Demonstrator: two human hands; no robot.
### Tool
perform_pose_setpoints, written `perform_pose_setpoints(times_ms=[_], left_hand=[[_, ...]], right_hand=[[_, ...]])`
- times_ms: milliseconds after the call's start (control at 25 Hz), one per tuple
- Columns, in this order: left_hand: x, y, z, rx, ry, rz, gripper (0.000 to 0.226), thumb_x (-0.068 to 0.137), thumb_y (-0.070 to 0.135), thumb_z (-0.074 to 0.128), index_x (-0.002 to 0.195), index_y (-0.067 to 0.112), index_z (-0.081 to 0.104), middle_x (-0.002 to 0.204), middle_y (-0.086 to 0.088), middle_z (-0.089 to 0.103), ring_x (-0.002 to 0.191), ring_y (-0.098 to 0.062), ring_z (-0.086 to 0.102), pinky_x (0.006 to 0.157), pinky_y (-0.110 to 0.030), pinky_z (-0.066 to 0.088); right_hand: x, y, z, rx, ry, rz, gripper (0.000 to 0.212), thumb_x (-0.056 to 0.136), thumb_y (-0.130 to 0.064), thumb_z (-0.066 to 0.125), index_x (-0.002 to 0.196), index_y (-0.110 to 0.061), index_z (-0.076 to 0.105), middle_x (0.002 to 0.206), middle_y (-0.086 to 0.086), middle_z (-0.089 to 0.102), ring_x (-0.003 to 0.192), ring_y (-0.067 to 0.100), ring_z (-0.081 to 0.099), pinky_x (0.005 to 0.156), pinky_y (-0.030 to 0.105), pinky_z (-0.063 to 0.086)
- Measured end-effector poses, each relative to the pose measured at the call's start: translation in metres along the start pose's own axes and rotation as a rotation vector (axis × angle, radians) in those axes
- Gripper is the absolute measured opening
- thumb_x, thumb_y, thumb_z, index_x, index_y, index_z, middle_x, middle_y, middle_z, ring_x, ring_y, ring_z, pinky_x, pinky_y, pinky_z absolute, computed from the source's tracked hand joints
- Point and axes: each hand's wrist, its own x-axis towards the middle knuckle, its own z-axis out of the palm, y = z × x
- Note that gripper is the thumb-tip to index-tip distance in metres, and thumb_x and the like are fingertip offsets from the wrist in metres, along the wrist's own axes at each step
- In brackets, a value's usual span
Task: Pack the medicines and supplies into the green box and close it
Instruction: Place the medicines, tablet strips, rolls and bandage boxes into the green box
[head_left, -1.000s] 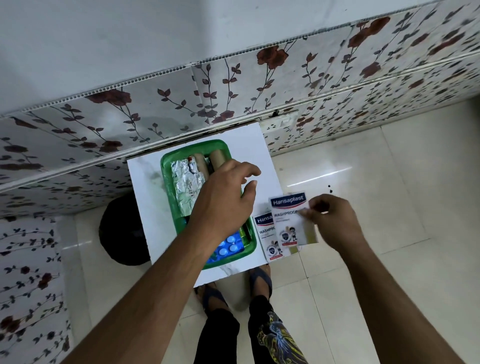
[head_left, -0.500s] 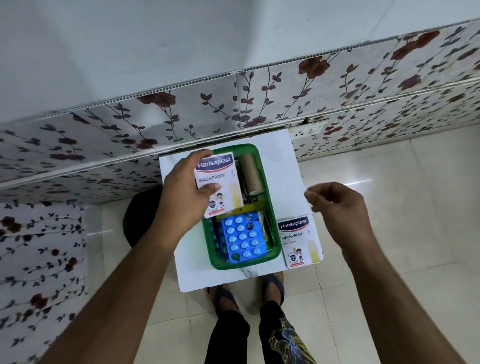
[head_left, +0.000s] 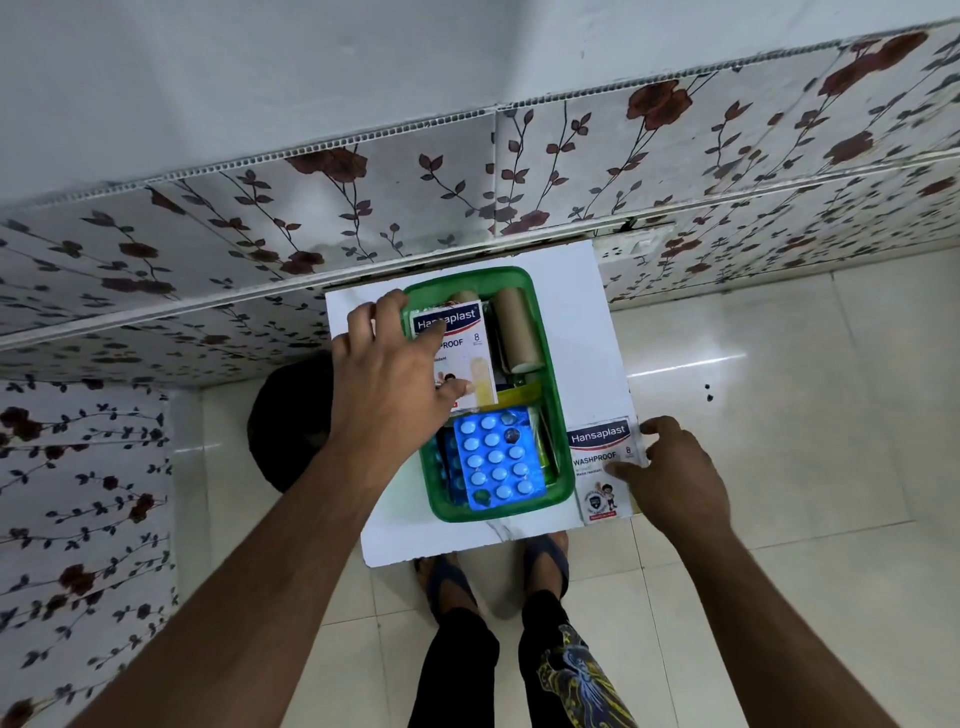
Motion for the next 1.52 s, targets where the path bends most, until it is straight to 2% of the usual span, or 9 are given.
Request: perform_pose_setpoints(times_ms=[160,320,440,560,800,960,1280,1400,1520], left_hand=[[0.005,0.001,0.003,0.028,-0.044,0.0,0.067,0.07,0.055,0.074,0.125,0.019,0.063,0.139,-0.015,0.041,0.126,-0.037,0.034,0.096,-0.053,0.038],[-0.003,-0.001,-0.008,-0.222,0.063,-0.04,0.053,0.079,0.044,0.071,0.125,0.02,0.061,0.135,-0.015,0.043,0.125,-0.035,0.036,0.098,-0.051,0.04],[-0.016,-0.01,-0.015,-0.53,0.147,-0.159,0.044,0.082,0.033,0.071,0.123,0.022,0.062,0.129,-0.01,0.044,0.122,-0.026,0.044,0.097,-0.037,0.043],[-0.029,-0.018,-0.012,-0.83,0.132,-0.337,0.037,0.083,0.027,0.071,0.118,0.028,0.063,0.118,0.002,0.049,0.105,-0.008,0.054,0.085,-0.027,0.049],[-0.053,-0.036,0.011,-0.923,0.097,-0.473,0.027,0.084,0.02,0.069,0.11,0.027,0.067,0.104,0.003,0.059,0.089,-0.007,0.061,0.068,-0.016,0.044],[-0.06,-0.045,0.024,-0.975,0.032,-0.557,0.022,0.085,0.017,0.067,0.104,0.028,0.067,0.1,0.002,0.062,0.075,0.002,0.059,0.067,-0.008,0.042],[-0.047,-0.042,0.044,-0.998,-0.162,-0.6,0.021,0.089,0.014,0.056,0.104,0.023,0.067,0.09,0.005,0.066,0.076,-0.016,0.062,0.063,-0.026,0.046],[-0.039,-0.037,0.053,-0.893,-0.312,-0.565,0.023,0.09,0.018,0.053,0.109,0.019,0.066,0.101,-0.001,0.071,0.091,-0.023,0.066,0.078,-0.034,0.054],[-0.03,-0.03,0.055,-0.865,-0.357,-0.574,0.025,0.088,0.018,0.05,0.107,0.018,0.066,0.103,-0.002,0.072,0.094,-0.023,0.066,0.08,-0.034,0.053]], right_hand=[[-0.002,0.0,-0.002,0.009,0.023,0.006,0.038,0.079,-0.032,0.074,0.115,-0.024,0.064,0.099,-0.002,0.071,0.082,0.021,0.067,0.073,0.036,0.055],[-0.014,-0.006,-0.027,0.081,0.147,0.014,0.016,0.084,-0.02,0.068,0.1,-0.02,0.071,0.089,-0.002,0.073,0.075,0.022,0.062,0.063,0.026,0.046],[-0.035,-0.031,-0.068,0.48,0.27,-0.06,0.011,0.086,-0.01,0.069,0.091,-0.019,0.071,0.083,-0.003,0.072,0.076,0.021,0.068,0.064,0.028,0.053],[-0.06,-0.079,-0.085,0.829,0.116,-0.195,0.017,0.086,-0.001,0.067,0.086,-0.017,0.07,0.081,-0.001,0.075,0.069,0.014,0.071,0.056,0.027,0.056],[-0.058,-0.127,-0.008,0.267,-0.144,-0.302,0.018,0.082,-0.016,0.074,0.098,-0.023,0.072,0.086,-0.004,0.074,0.08,0.019,0.069,0.068,0.025,0.052],[-0.066,-0.13,0.011,0.002,0.011,-0.376,0.034,0.083,-0.017,0.07,0.115,-0.021,0.06,0.106,0.001,0.072,0.093,0.027,0.067,0.075,0.032,0.053],[-0.066,-0.116,-0.011,-0.118,0.362,-0.438,0.036,0.09,-0.035,0.061,0.121,-0.018,0.056,0.105,0.005,0.063,0.085,0.029,0.064,0.062,0.031,0.045],[-0.049,-0.105,-0.012,-0.231,0.121,-0.331,0.048,0.094,-0.047,0.05,0.132,-0.018,0.051,0.11,0.008,0.068,0.092,0.031,0.065,0.072,0.038,0.053],[-0.039,-0.104,-0.008,-0.186,0.012,-0.382,0.029,0.099,-0.031,0.043,0.113,-0.009,0.058,0.097,0.011,0.071,0.077,0.03,0.063,0.068,0.039,0.054]])
